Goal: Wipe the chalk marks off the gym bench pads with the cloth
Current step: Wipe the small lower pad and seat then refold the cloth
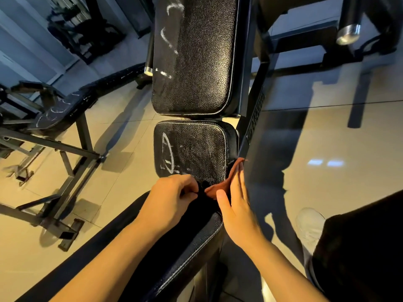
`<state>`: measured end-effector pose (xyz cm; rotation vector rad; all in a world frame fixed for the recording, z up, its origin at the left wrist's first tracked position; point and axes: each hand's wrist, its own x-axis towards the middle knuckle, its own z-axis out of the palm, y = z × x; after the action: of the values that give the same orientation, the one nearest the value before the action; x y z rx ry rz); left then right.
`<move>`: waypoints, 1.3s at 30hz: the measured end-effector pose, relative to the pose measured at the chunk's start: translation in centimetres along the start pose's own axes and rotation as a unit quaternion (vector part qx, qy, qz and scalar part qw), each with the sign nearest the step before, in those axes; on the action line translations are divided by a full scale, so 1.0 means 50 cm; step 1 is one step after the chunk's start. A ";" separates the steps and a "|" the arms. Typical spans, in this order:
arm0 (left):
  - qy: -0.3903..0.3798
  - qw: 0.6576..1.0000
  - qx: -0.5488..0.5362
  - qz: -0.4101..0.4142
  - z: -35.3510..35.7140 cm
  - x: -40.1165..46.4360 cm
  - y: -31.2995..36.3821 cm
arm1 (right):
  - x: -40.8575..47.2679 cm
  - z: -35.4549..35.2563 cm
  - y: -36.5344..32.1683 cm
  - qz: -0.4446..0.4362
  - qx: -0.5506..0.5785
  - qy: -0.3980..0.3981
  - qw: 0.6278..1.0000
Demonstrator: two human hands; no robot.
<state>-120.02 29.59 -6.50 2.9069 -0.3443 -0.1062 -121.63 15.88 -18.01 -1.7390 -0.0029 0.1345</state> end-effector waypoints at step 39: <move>-0.155 0.984 0.082 0.007 -0.141 -0.142 -0.141 | 0.182 -0.030 -0.152 -0.359 -0.599 0.111 0.707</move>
<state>-124.68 39.40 -0.83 3.0475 -0.4424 -0.5580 -111.89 16.44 -11.08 -2.8913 -0.7422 -0.8537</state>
